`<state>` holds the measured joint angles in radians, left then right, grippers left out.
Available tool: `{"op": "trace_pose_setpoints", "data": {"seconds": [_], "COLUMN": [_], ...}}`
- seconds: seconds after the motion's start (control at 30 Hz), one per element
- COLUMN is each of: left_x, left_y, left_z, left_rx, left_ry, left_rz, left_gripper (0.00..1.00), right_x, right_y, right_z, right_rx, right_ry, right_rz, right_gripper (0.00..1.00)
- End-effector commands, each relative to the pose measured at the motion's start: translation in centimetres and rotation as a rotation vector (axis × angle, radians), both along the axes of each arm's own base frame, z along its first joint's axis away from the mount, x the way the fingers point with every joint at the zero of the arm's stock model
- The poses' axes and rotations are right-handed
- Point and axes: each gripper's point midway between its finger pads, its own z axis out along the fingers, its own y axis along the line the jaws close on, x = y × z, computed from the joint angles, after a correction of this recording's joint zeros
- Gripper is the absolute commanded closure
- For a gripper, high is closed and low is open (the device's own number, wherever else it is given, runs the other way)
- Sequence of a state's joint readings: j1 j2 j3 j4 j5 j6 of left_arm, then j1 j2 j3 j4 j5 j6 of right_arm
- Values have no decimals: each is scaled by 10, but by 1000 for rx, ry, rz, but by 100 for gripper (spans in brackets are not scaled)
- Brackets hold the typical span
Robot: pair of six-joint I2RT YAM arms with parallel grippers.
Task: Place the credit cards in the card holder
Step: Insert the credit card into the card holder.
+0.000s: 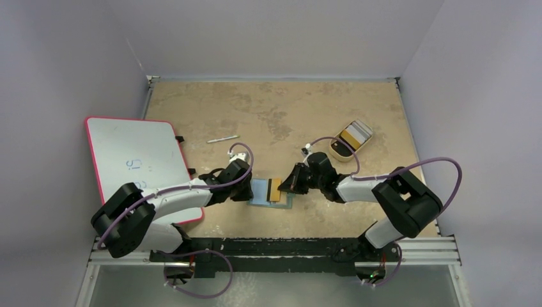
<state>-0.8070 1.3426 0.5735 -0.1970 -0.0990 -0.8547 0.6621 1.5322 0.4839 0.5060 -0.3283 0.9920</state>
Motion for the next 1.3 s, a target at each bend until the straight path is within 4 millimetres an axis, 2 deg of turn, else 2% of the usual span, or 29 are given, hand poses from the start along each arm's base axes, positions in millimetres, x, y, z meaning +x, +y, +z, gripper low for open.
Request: {"op": "trace_pose_setpoints", "data": {"seconds": [0.0, 0.6, 0.97, 1.1, 1.27], "left_x": [4, 2, 2, 2, 7], "left_y": [-6, -4, -18, -27, -26], "left_z": [5, 10, 15, 17, 24], "left_rx": [-37, -62, -125, -157, -175], "left_ry": [-20, -33, -50, -55, -88], "left_rz": [4, 14, -38, -71, -43], "left_gripper": [91, 86, 86, 85, 85], "right_x": [-2, -15, -2, 7, 15], "right_y": [0, 1, 16, 23, 22], "right_z": [-3, -12, -15, -19, -24], "right_rx": [-2, -57, -89, -105, -140], "right_ry": [17, 46, 22, 21, 9], "right_rz": [-10, 35, 88, 97, 84], "right_gripper": [100, 100, 99, 97, 90]}}
